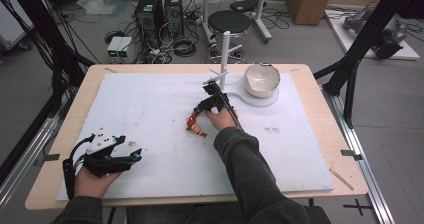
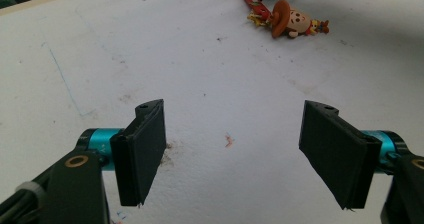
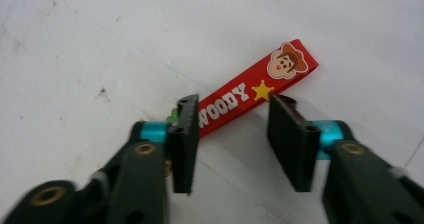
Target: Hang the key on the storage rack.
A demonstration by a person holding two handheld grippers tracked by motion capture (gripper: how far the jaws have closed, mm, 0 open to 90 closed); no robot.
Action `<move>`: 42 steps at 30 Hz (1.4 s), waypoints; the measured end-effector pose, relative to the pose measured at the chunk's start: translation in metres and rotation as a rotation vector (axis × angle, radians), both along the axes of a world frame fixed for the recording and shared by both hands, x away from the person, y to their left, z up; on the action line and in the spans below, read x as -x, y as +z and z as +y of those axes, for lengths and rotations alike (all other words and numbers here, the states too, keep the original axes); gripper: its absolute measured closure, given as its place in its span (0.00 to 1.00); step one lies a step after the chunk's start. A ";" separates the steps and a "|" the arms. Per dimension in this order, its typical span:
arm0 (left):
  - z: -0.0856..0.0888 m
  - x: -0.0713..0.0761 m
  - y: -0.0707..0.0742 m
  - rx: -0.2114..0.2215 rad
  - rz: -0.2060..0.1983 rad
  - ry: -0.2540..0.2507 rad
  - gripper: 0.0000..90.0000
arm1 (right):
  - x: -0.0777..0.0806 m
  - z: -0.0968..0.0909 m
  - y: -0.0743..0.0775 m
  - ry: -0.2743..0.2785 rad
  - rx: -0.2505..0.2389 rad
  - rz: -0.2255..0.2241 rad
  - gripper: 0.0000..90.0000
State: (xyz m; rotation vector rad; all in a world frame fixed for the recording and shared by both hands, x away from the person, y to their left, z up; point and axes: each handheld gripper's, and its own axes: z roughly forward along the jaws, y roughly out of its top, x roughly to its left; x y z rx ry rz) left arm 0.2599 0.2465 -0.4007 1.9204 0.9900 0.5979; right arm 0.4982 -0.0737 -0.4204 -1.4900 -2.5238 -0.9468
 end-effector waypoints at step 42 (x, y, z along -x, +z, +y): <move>0.001 0.000 0.001 -0.009 -0.010 0.003 0.31 | 0.004 0.053 0.007 -0.135 0.262 0.015 0.51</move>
